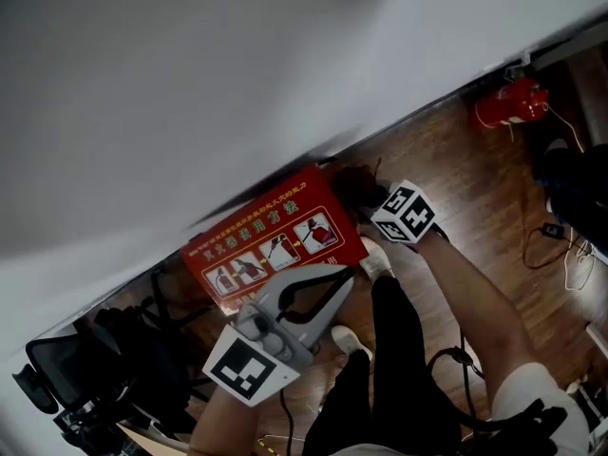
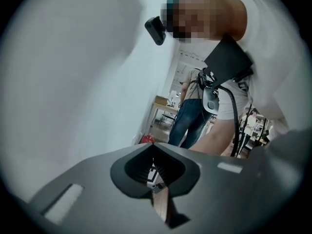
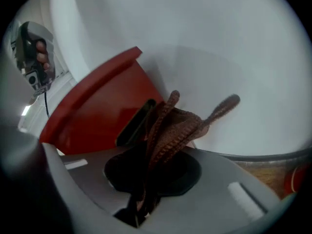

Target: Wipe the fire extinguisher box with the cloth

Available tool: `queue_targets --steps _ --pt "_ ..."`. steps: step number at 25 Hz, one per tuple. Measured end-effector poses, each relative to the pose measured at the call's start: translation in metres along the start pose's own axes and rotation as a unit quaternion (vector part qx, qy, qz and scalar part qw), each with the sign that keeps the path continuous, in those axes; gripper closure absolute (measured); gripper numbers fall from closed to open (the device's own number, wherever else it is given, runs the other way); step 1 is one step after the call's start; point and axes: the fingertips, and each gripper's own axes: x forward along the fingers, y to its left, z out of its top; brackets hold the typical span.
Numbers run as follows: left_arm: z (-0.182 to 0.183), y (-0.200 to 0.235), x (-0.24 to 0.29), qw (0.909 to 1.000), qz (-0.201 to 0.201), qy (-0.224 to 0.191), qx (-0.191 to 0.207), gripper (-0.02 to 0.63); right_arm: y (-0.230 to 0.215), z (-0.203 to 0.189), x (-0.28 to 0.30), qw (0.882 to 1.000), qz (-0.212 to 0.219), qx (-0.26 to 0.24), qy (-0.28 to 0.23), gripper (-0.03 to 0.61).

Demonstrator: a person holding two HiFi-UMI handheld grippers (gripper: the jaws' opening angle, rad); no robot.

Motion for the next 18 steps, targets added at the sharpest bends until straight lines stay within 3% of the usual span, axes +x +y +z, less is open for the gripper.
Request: queue_targets --steps 6,13,18 --pt "-0.006 0.005 0.019 0.9999 -0.015 -0.004 -0.002 0.614 -0.033 -0.029 0.047 1.000 0.005 0.016 0.009 0.526" --pt "-0.020 0.010 0.031 0.9995 -0.029 -0.009 0.003 0.614 -0.084 -0.083 0.109 0.998 -0.011 0.043 0.049 0.526" --pt "-0.026 0.014 0.031 0.9994 -0.027 -0.019 0.008 0.614 -0.109 -0.122 0.145 0.995 -0.013 0.036 0.093 0.526"
